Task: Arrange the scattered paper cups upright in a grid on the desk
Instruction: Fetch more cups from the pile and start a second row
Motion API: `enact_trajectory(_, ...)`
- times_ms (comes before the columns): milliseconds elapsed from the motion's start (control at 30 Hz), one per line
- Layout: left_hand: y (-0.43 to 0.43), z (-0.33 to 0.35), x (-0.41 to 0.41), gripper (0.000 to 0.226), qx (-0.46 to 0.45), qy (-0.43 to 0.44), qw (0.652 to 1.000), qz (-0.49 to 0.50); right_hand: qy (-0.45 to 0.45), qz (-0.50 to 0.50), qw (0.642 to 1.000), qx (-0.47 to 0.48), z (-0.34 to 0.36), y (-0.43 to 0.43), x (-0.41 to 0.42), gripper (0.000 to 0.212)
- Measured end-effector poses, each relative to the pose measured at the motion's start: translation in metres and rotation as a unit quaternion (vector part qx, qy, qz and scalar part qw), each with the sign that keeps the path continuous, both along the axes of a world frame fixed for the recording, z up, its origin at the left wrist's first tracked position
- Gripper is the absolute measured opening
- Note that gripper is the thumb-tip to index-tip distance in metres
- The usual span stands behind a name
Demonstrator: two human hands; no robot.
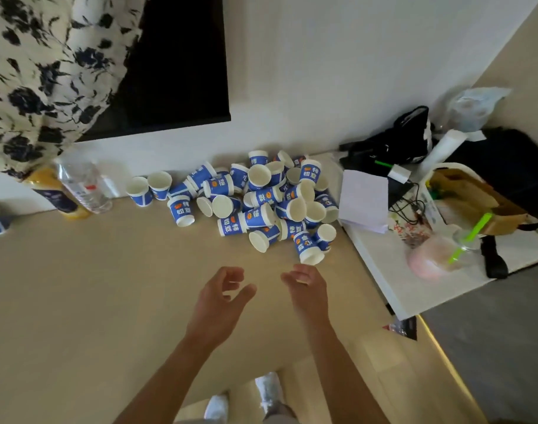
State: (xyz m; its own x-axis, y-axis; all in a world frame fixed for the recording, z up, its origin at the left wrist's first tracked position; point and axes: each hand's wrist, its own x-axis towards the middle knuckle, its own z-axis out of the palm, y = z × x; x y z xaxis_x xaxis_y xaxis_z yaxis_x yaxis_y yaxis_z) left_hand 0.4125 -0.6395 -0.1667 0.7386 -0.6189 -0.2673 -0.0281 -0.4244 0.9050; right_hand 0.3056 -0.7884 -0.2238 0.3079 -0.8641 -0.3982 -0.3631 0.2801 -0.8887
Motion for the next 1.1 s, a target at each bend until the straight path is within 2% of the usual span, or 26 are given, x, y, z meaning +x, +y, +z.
enact_trajectory(167,-0.038,-0.018,-0.011,0.023,0.029,0.014,0.999,0.014,0.111,-0.069,0.989,-0.070,-0.046,-0.072,0.004,0.064)
enact_trajectory(267,-0.049,-0.023,-0.014,0.023,0.047,0.020,0.998,0.029,0.164,-0.073,0.982,-0.052,-0.066,-0.093,0.014,0.079)
enact_trajectory(400,-0.051,-0.027,-0.015,0.021,0.064,0.027,0.996,0.051,0.168,-0.093,0.981,-0.023,-0.087,-0.098,0.030,0.092)
enact_trajectory(667,-0.059,-0.033,-0.010,0.020,0.077,0.030,0.995,0.058,0.169,-0.085,0.982,-0.002,-0.108,-0.104,0.031,0.081)
enact_trajectory(833,-0.078,-0.031,-0.012,0.022,0.099,0.012,0.995,0.031,0.132,-0.071,0.989,0.002,-0.109,-0.103,0.015,0.071)
enact_trajectory(1000,-0.100,-0.031,-0.018,0.035,0.127,-0.028,0.991,-0.028,0.094,0.005,0.995,-0.022,-0.088,-0.103,-0.007,0.058)
enact_trajectory(1100,-0.105,-0.032,-0.019,0.050,0.141,-0.091,0.982,-0.083,0.068,0.099,0.993,-0.020,-0.066,-0.107,-0.017,0.065)
